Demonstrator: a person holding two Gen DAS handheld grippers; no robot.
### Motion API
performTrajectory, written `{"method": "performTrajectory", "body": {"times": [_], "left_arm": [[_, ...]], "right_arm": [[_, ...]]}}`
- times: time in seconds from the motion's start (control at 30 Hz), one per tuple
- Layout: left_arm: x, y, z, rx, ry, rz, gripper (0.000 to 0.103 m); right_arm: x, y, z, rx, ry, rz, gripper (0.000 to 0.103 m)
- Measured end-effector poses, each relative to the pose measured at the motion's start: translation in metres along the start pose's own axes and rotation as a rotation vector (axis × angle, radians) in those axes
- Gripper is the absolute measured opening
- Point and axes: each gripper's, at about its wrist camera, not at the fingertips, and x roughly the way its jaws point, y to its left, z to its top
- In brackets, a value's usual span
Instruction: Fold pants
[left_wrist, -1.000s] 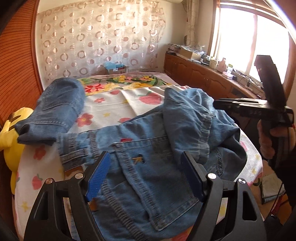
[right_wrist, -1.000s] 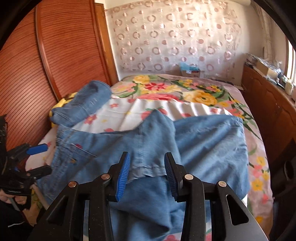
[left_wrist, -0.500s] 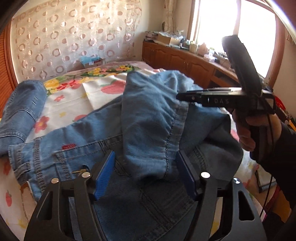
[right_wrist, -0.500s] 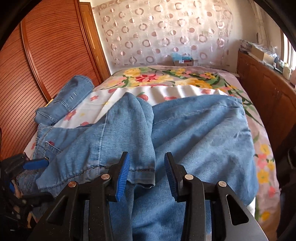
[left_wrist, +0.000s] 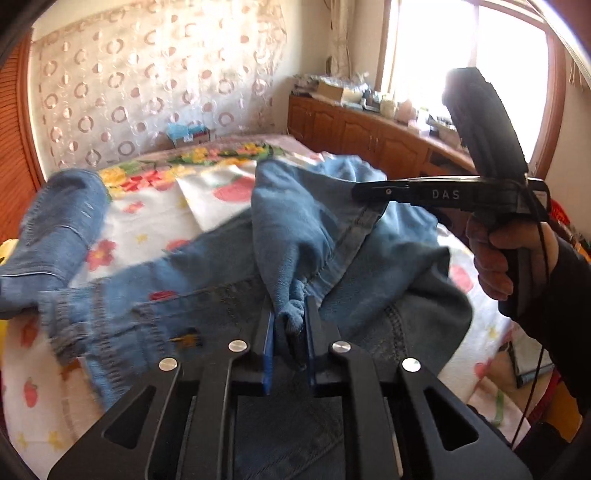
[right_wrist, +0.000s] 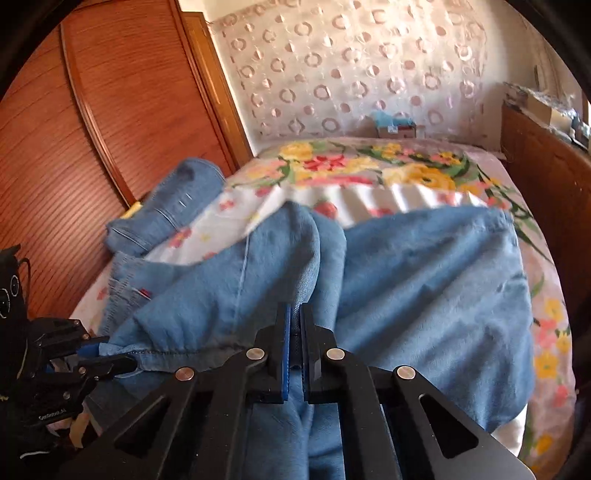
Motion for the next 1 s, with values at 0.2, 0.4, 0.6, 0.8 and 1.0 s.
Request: {"method": "performTrajectory", "body": {"times": [0.2,0.4,0.6,0.8,1.0], "left_arm": [[-0.053,0.021,-0.009,-0.038,-0.071,0.022,0.014],[-0.087,0.047,-0.035,-0.105,-0.083,0.046,0.014],[-0.088,0.071,-0.061,-0.188,-0.031,0.078,0.014],[-0.080,0.089,-0.075,-0.227,0.021,0.107,0.024],[-0.086,0.099,-0.080,-0.240,0.008,0.145,0.050]], "right_arm": [[-0.015,0.048,0.038,-0.079,-0.067,0.077,0.004],[-0.004,0.106,0.057,-0.173,-0.056,0.171,0.004],[0.042,0.149,0.073,-0.237,0.003,0.235,0.004],[0.099,0.180,0.087,-0.291,0.075,0.226,0.004],[0.092,0.182,0.096,-0.278,0.069,0.230,0.034]]}}
